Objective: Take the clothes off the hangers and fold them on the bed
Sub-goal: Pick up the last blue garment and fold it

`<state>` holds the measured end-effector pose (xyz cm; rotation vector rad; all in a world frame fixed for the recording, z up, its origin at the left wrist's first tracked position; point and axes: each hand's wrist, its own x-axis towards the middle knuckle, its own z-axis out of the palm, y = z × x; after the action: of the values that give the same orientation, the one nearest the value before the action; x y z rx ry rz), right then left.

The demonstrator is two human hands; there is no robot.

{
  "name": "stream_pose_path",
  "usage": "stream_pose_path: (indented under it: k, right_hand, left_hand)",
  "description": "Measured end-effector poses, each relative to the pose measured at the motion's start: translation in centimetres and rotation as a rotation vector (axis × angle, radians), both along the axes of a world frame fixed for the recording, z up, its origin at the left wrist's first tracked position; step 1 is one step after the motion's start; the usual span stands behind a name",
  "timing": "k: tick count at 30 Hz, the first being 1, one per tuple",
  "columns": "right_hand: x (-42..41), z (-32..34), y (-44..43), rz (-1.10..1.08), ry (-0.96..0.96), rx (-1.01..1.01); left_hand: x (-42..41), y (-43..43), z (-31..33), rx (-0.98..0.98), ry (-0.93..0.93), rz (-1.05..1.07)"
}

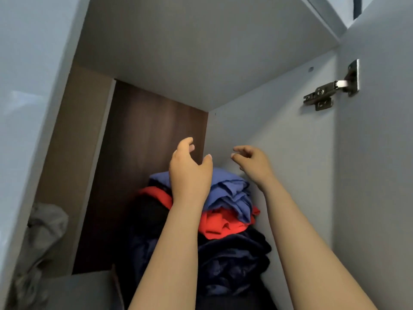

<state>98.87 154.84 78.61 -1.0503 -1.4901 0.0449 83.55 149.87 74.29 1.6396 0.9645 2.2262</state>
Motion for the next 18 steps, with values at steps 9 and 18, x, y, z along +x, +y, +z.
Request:
stream_pose_path:
  k: [9, 18]
  right_hand:
    - [0.3, -6.1, -14.4, -0.154, 0.05, 0.101]
    - [-4.9, -11.7, -30.6, -0.367, 0.147, 0.154]
  left_hand:
    - [1.1, -8.7, -3.8, 0.057, 0.036, -0.243]
    - [-3.1, -17.4, -8.9, 0.021, 0.121, -0.492]
